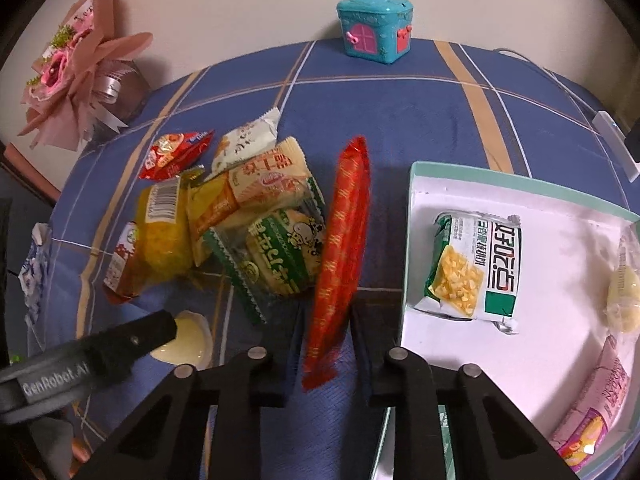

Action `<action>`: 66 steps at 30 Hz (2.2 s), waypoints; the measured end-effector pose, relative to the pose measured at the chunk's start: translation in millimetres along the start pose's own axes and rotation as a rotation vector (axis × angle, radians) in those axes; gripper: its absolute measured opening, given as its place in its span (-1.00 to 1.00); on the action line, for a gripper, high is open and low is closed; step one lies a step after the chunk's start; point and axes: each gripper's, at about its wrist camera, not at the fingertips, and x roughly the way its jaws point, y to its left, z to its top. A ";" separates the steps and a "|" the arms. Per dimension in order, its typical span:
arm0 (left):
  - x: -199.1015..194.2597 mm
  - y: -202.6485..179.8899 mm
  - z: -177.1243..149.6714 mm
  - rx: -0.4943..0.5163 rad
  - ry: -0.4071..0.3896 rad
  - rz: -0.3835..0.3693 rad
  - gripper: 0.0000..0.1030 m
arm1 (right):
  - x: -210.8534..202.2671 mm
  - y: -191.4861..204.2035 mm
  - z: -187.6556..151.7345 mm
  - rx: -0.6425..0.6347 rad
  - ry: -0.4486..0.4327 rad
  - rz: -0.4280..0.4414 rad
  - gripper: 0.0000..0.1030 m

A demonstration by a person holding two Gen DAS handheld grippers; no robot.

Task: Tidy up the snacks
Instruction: 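Close the right tool on the long red pack while the left tool moves over the round bun, then grasp the round wrapped bun with the left tool while the right tool lifts the red pack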

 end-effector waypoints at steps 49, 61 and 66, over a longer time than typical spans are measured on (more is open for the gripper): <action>-1.2 -44.5 12.7 0.138 -0.048 -0.006 -0.16 | 1.1 -12.6 5.0 0.029 -0.037 0.014 -0.79; -64.1 -32.1 16.5 0.112 -0.190 -0.066 -0.16 | -41.7 -7.1 14.6 0.017 -0.134 0.041 -0.79; -68.6 -36.8 16.5 0.114 -0.217 -0.077 -0.16 | -57.8 -8.9 17.6 0.019 -0.169 0.062 -0.79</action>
